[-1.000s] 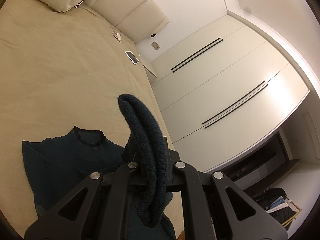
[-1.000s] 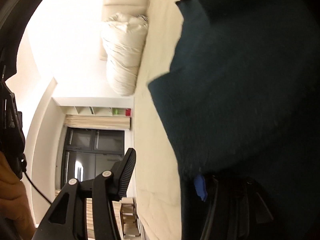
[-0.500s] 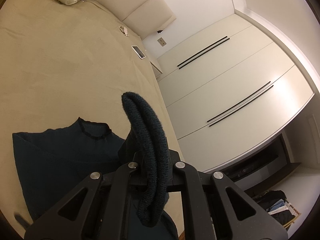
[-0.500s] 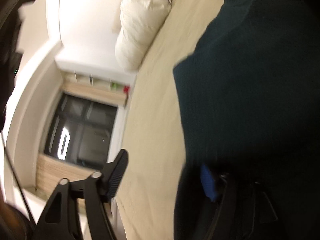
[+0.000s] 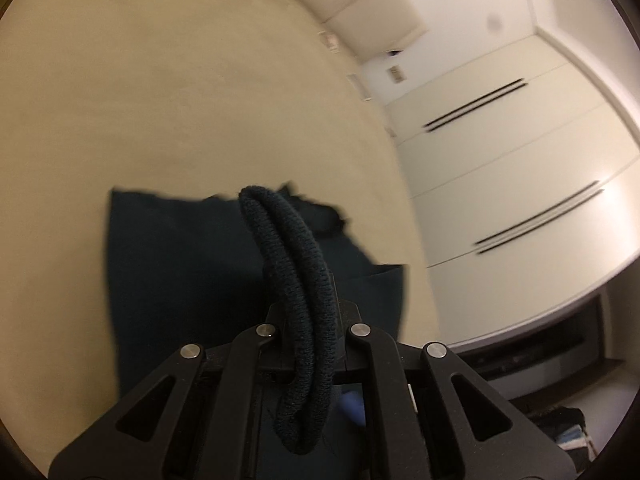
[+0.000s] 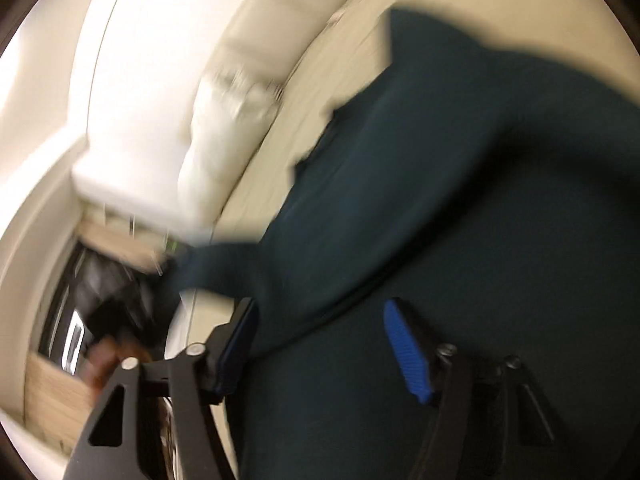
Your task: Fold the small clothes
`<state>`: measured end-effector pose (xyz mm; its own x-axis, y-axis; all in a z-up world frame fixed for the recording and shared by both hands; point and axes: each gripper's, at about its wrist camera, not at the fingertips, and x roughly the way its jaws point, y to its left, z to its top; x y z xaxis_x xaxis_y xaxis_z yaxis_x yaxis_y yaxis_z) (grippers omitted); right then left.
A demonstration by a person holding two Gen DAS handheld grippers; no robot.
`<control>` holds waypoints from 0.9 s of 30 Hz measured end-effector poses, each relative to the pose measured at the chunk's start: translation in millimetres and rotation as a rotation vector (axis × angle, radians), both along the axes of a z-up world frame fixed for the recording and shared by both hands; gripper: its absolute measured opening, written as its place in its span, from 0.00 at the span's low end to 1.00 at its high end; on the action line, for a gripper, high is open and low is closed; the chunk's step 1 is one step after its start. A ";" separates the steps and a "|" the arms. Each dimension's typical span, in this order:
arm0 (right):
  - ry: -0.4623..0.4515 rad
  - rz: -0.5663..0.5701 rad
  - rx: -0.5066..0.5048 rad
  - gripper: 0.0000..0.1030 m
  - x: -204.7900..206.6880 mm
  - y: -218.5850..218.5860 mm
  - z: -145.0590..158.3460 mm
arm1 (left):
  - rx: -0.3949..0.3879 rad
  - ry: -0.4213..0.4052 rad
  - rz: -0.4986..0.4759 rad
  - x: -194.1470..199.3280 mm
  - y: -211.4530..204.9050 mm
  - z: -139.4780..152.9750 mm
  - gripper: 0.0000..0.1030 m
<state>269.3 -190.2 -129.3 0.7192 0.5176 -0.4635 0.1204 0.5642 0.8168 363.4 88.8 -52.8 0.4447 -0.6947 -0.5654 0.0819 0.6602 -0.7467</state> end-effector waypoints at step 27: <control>-0.052 -0.331 0.151 0.58 -39.8 -173.1 -5.0 | 0.055 0.070 -0.025 9.0 -18.3 -91.7 0.08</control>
<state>229.5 -363.3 -134.3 0.8797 0.3123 -0.3586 0.2329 0.3745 0.8975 372.4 70.5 -144.4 0.3856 -0.6725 -0.6318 0.0484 0.6985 -0.7140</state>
